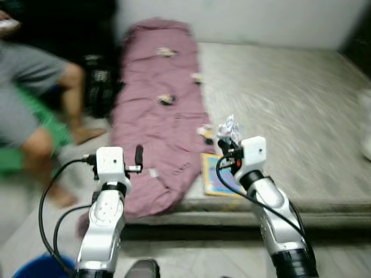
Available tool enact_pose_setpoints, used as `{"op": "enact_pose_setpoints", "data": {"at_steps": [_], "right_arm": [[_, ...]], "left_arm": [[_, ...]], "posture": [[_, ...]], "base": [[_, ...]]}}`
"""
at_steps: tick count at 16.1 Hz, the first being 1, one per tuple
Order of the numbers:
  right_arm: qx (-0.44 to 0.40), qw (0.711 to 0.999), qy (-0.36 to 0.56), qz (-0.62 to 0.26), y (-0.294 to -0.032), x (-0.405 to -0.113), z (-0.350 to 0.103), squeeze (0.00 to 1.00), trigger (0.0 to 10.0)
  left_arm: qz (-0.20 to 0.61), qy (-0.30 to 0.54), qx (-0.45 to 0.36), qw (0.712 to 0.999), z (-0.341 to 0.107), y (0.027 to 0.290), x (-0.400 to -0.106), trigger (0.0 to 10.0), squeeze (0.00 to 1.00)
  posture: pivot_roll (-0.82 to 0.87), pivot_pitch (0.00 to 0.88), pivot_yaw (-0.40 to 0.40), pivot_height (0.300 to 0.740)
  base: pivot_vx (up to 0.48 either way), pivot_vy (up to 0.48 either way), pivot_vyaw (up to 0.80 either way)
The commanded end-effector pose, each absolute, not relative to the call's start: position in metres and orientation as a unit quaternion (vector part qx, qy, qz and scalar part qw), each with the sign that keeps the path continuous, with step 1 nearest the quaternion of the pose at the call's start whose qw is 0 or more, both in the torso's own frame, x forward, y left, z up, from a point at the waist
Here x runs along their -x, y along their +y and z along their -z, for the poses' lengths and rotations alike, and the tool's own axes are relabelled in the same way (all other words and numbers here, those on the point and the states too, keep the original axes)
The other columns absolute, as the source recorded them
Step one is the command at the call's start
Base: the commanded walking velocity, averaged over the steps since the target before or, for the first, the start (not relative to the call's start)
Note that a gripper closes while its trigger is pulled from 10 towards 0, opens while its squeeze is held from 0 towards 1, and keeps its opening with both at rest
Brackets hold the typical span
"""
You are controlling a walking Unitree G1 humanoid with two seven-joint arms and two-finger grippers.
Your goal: Clean up the room
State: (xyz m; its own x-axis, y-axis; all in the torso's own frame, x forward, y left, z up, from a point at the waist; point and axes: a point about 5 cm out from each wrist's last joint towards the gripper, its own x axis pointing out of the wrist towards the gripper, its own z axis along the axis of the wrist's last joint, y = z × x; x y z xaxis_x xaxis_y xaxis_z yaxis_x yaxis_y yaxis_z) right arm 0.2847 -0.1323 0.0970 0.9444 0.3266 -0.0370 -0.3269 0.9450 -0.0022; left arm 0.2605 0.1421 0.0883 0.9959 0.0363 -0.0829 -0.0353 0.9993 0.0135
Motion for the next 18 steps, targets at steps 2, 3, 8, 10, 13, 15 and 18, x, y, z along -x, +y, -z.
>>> {"op": "enact_pose_setpoints", "data": {"at_steps": [2, 3, 8, 10, 13, 15, 18], "right_arm": [[0.008, 0.986, 0.021, -0.162, -0.1348, -0.285, -0.0946, 0.0, 10.0], [0.008, 0.986, 0.021, -0.162, -0.1346, -0.2848, -0.0946, 0.0, 10.0], [0.008, 0.987, 0.021, -0.162, -0.1346, -0.2854, -0.0946, 0.0, 10.0], [0.009, 0.987, 0.022, -0.161, -0.1349, -0.286, -0.094, 0.0, 10.0], [0.009, 0.987, 0.022, -0.161, -0.1348, -0.2866, -0.094, 0.0, 10.0], [0.009, 0.986, 0.023, -0.163, -0.1338, -0.2866, -0.0931, 0.0, 10.0], [0.008, 0.986, 0.022, -0.165, -0.1321, -0.2872, -0.0932, 0.0, 10.0]], "left_arm": [[-0.008, 0.034, -0.007, 0.999, -0.0931, 0.1412, -0.2627, 10.0, 0.0], [-0.007, 0.034, -0.007, 0.999, -0.0931, 0.1414, -0.2627, 10.0, 0.0], [-0.004, 0.035, -0.007, 0.999, -0.0931, 0.1429, -0.2626, 10.0, 0.0], [-0.004, 0.034, -0.009, 0.999, -0.0939, 0.1443, -0.2636, 10.0, 0.0], [-0.003, 0.034, -0.009, 0.999, -0.0936, 0.1446, -0.2633, 10.0, 0.0], [-0.003, 0.033, -0.009, 0.999, -0.094, 0.1447, -0.2634, 10.0, 0.0], [-0.001, 0.029, -0.005, 1.0, -0.0961, 0.1443, -0.2647, 10.0, 0.0]], "posture": [[0.02, 0.024, -0.038, 0.74], [0.02, 0.024, -0.038, 0.74], [0.02, 0.029, -0.036, 0.74], [0.01, 0.029, -0.035, 0.74], [0.02, 0.032, -0.033, 0.74], [0.02, 0.032, -0.033, 0.74], [0.02, 0.034, -0.031, 0.74]], "base": [[0.0, 0.0, 0.8], [0.0, 0.0, 0.8], [0.0, 0.0, 0.8], [0.0, 0.0, 0.8], [0.0, 0.0, 0.8], [0.0, 0.0, 0.8], [0.0, 0.0, 0.8]]}}
